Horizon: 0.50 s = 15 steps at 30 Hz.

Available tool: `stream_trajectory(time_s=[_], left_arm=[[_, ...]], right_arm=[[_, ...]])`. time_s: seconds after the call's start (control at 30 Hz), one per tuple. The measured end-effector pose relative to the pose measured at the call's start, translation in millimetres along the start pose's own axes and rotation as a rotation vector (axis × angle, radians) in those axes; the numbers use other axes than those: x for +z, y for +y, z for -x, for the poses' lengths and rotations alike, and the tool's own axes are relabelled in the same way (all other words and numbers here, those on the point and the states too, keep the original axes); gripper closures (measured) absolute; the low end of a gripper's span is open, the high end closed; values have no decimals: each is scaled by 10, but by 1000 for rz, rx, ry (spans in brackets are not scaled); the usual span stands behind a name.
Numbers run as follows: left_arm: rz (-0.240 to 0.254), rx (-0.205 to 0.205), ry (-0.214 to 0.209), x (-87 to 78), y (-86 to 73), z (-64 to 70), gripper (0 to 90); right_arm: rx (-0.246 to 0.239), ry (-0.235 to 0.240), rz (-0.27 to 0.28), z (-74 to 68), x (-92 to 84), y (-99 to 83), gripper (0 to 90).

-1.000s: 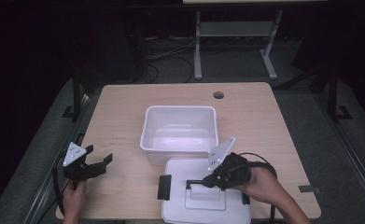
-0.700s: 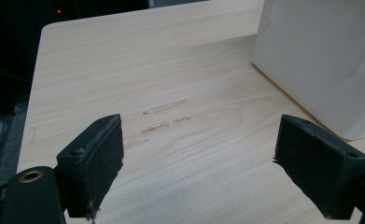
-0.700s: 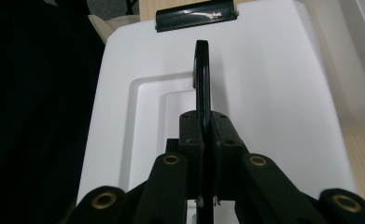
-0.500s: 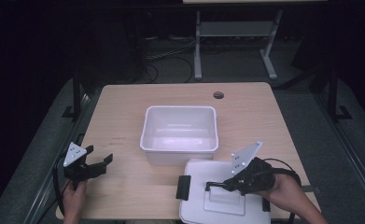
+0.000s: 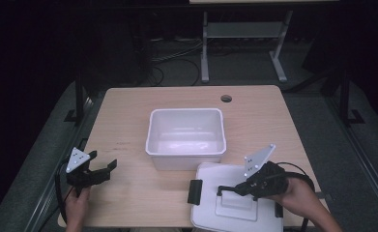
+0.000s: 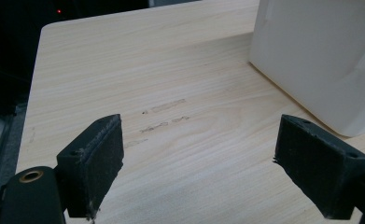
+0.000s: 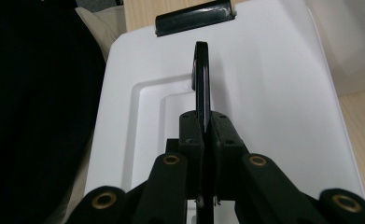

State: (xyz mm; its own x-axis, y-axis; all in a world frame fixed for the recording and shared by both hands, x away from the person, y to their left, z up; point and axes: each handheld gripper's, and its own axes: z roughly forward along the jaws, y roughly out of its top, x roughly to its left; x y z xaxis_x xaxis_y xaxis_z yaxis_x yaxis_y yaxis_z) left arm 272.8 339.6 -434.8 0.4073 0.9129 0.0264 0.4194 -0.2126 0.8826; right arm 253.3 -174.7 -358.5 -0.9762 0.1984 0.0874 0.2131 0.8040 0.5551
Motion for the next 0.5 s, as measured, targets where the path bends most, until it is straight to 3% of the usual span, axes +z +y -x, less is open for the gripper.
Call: stream_trajectory(time_s=[0.23, 0.5], left_arm=[[3, -5, 1, -9, -4, -16, 148], [4, -7, 2, -18, -4, -28, 148]], right_arm=[[-14, 24, 11, 77, 118, 119, 845], [-47, 68, 11, 115, 402, 361, 844]])
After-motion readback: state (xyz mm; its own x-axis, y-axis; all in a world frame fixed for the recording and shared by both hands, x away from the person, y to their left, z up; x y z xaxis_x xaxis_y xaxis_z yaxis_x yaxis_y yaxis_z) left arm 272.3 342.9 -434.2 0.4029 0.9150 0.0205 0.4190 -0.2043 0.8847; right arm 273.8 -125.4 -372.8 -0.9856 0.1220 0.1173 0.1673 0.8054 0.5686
